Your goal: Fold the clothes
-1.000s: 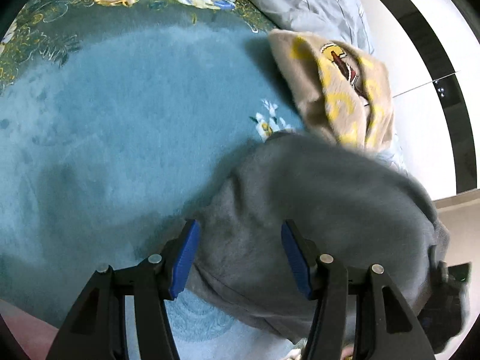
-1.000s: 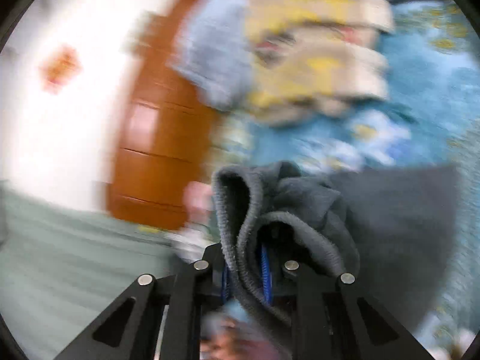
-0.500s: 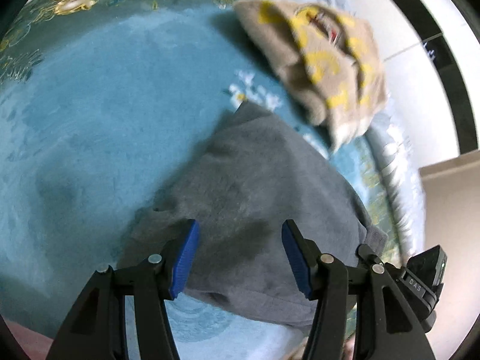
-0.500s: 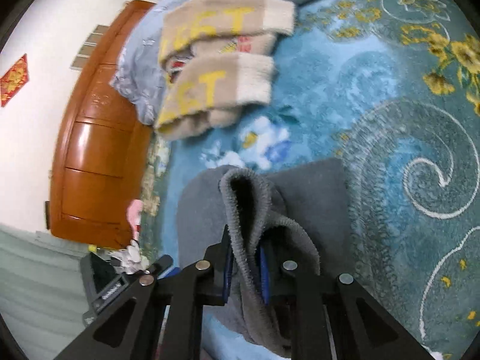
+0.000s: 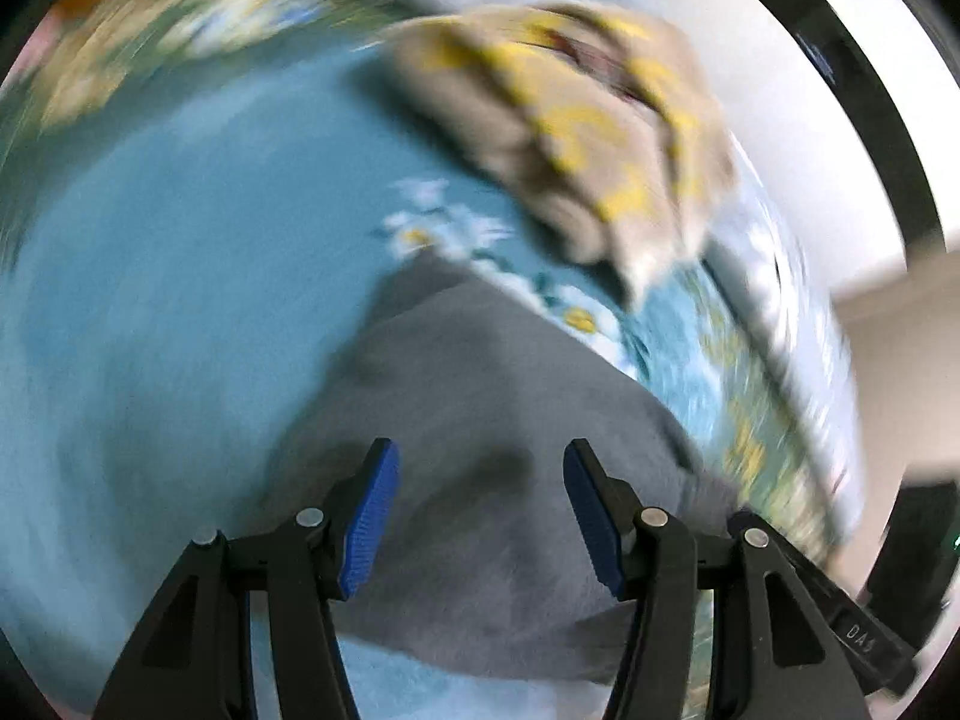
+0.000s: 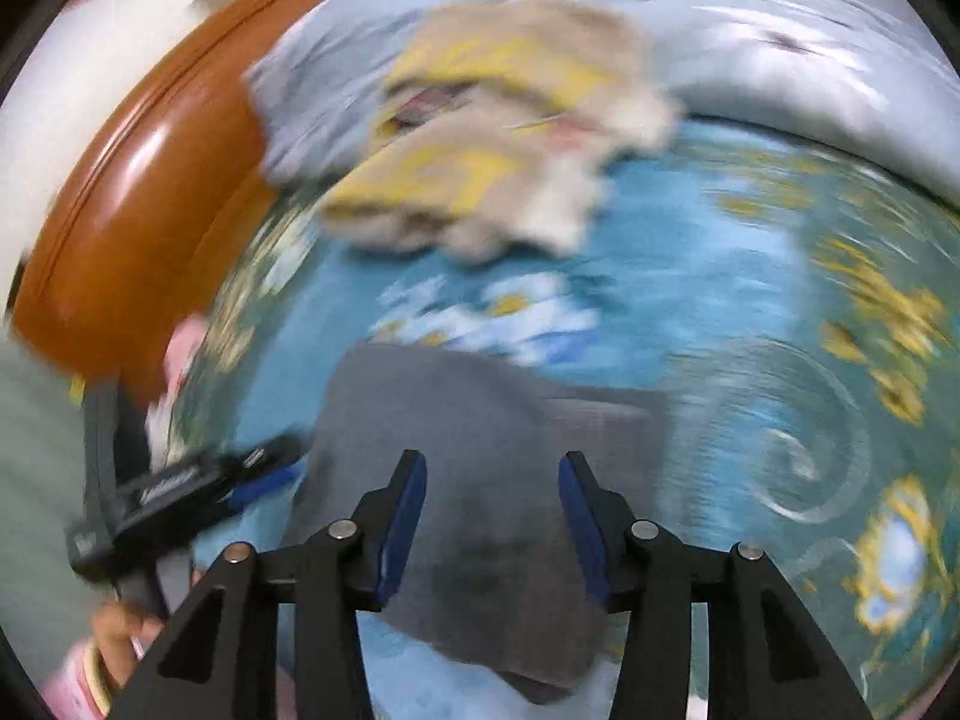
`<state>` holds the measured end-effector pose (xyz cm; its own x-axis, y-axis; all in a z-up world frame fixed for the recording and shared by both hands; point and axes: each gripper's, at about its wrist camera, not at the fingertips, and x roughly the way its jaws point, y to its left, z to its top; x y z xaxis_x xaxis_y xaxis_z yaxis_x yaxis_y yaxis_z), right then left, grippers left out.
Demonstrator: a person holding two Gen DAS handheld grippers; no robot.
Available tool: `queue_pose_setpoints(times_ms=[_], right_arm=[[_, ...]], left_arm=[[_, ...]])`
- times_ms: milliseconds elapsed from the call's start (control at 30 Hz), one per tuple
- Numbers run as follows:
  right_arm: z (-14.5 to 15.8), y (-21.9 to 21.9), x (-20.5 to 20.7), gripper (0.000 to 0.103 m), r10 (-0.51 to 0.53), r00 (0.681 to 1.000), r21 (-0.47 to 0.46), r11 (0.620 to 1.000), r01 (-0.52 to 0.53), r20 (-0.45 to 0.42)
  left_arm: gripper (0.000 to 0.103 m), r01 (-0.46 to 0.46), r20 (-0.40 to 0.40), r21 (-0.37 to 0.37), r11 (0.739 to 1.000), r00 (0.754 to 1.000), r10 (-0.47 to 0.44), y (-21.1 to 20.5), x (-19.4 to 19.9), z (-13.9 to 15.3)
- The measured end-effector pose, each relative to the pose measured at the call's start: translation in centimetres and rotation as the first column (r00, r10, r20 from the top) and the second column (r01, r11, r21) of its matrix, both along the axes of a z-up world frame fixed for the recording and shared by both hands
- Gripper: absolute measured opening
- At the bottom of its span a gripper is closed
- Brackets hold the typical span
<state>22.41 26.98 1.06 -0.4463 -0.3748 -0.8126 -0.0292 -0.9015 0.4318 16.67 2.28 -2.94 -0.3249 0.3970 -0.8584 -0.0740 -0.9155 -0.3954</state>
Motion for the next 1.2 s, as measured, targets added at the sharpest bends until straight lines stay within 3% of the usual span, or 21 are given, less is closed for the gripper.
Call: queue_pose_setpoints(times_ms=[67, 133, 267, 433, 633, 733, 800, 867, 933, 1100, 1200], right_arm=[[-1.4, -1.3, -1.4, 0.05, 0.03, 0.999, 0.06, 0.998, -0.032, 0.039], [-3.9, -0.4, -2.5, 0.05, -0.047, 0.994, 0.074, 0.996, 0.04, 0.1], [-6.7, 1.4, -3.4, 0.05, -0.155, 0.979, -0.005, 0.988, 0.157, 0.134], [-5.7, 1.0, -3.0, 0.049, -0.121, 0.982, 0.022, 0.993, 0.119, 0.145], [-1.5, -0.4, 2.6, 0.049, -0.08, 0.997, 0.078, 0.994, 0.079, 0.007], [-2.4, -2.2, 4.6, 0.049, -0.043, 0.999, 0.096, 0.994, 0.042, 0.004], [-3.8, -3.2, 5.7, 0.05, -0.027, 0.999, 0.108, 0.994, 0.023, 0.031], [-6.4, -2.8, 6.0, 0.05, -0.068, 0.995, 0.091, 0.994, 0.061, 0.076], [-6.5, -2.9, 6.5, 0.05, -0.09, 0.995, 0.093, 0.992, 0.086, 0.034], [-6.4, -3.5, 6.7, 0.052, -0.052, 0.999, 0.134, 0.99, 0.049, 0.014], [-5.1, -2.6, 6.9, 0.052, -0.081, 0.996, 0.065, 0.995, 0.078, 0.031]], left_arm=[[0.058, 0.079, -0.018, -0.04, 0.996, 0.997, -0.08, 1.5, -0.6, -0.6], [0.058, 0.1, 0.013, -0.044, 0.994, 0.995, -0.099, 1.5, -1.3, -1.8], [0.06, 0.084, 0.099, -0.043, 0.996, 0.992, -0.079, 1.3, -2.5, -5.0], [0.06, 0.081, 0.083, -0.027, 0.996, 0.993, -0.078, 0.8, -2.0, -3.7], [0.059, 0.081, 0.016, 0.029, 0.996, 0.997, -0.082, 0.3, 0.8, -0.7], [0.059, 0.144, 0.013, -0.027, 0.989, 0.99, -0.143, 2.1, 2.0, -0.8], [0.059, 0.191, 0.069, -0.1, 0.976, 0.98, -0.185, 3.3, 2.4, -2.4], [0.059, 0.228, 0.116, -0.162, 0.96, 0.971, -0.211, 4.0, 2.5, -3.9], [0.059, 0.251, 0.117, -0.192, 0.949, 0.966, -0.231, 4.4, 2.6, -4.2], [0.059, 0.231, 0.113, -0.16, 0.96, 0.97, -0.214, 3.8, 2.4, -3.7], [0.059, 0.185, 0.054, -0.091, 0.979, 0.982, -0.181, 2.5, 2.3, -1.6]])
